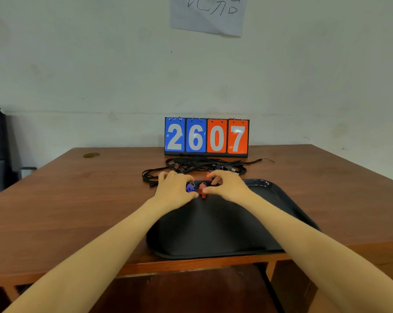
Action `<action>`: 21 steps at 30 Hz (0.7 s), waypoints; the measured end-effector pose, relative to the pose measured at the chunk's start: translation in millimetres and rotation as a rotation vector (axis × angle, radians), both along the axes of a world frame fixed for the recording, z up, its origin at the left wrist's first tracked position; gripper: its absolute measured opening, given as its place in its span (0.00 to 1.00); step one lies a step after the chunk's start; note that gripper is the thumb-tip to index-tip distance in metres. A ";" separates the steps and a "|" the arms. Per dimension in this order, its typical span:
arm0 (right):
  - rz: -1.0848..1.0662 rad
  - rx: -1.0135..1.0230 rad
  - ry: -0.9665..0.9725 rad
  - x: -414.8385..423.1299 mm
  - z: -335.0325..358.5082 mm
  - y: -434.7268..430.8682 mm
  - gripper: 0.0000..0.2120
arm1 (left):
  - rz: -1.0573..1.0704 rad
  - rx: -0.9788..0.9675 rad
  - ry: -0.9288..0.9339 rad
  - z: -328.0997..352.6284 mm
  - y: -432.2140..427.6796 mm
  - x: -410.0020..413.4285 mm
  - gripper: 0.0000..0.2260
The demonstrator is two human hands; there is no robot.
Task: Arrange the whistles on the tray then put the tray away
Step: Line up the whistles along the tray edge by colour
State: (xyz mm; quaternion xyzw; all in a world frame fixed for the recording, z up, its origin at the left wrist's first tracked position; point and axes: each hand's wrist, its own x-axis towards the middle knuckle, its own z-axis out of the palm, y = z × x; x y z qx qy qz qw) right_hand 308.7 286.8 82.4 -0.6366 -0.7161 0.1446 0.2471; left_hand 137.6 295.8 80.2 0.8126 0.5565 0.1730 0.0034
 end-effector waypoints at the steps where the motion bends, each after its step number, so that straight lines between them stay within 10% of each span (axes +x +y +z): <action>1: -0.035 0.027 0.012 6.0 3.9 2.1 0.21 | -0.007 0.009 -0.042 3.7 1.9 2.3 0.20; 21: 0.105 -0.097 -0.535 38.6 14.3 89.3 0.21 | -0.108 -0.192 0.125 9.1 103.8 66.4 0.18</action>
